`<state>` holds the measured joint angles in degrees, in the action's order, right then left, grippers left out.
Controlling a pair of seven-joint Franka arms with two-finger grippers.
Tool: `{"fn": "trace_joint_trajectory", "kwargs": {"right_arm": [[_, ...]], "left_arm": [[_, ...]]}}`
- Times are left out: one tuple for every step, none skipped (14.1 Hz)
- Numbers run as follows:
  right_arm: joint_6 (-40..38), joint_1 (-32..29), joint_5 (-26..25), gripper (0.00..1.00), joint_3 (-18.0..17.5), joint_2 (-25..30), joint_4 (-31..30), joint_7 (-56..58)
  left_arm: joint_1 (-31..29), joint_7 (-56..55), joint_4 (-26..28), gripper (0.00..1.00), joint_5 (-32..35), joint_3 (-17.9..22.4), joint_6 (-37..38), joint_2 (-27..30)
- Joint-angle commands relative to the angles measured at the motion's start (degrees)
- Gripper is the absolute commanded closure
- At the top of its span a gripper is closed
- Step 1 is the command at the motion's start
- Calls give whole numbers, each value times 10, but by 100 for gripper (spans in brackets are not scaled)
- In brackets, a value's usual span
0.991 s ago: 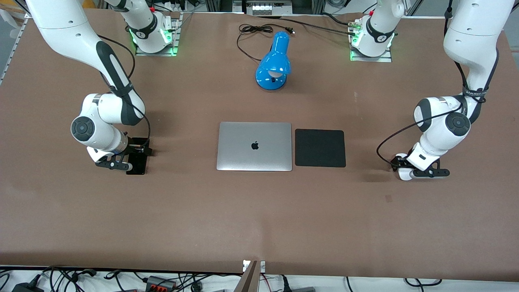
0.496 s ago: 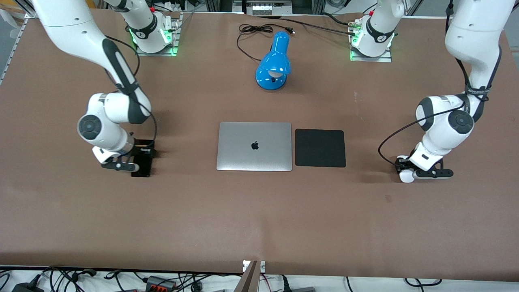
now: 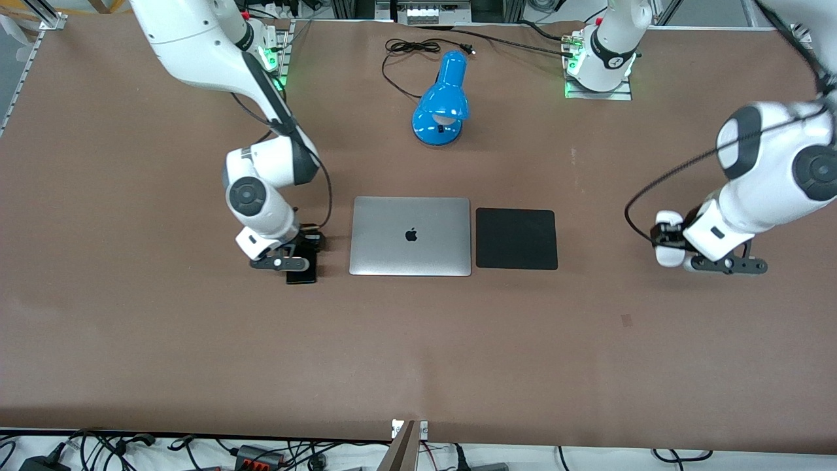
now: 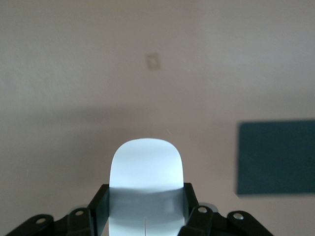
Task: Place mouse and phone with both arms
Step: 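Carry the phone toward the laptop while the left gripper carries the mouse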
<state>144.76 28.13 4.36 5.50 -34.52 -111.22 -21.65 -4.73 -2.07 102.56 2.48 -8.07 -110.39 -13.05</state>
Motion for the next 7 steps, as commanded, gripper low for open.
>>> {"fn": "trace_joint_trajectory", "kwargs": {"right_arm": [[-2,11,6,88,6,-15,15,-15],[-1,14,7,42,6,-16,15,-16],[3,11,7,0,6,-15,16,-16],[2,14,6,0,9,-10,27,-20],[-10,8,6,0,18,8,41,-17],[-33,-2,6,0,32,29,56,-13],[-74,-12,5,0,48,46,89,-11]], "left_arm": [[2,-74,-28,69,9,-61,38,-20],[6,-88,-22,69,9,-85,37,-28],[16,-122,-15,69,10,-106,33,-44],[32,-167,-9,69,10,-108,14,-59],[49,-188,1,69,13,-108,-14,-72],[62,-203,17,69,29,-108,-45,-83],[73,-228,34,69,60,-108,-89,-95]]}}
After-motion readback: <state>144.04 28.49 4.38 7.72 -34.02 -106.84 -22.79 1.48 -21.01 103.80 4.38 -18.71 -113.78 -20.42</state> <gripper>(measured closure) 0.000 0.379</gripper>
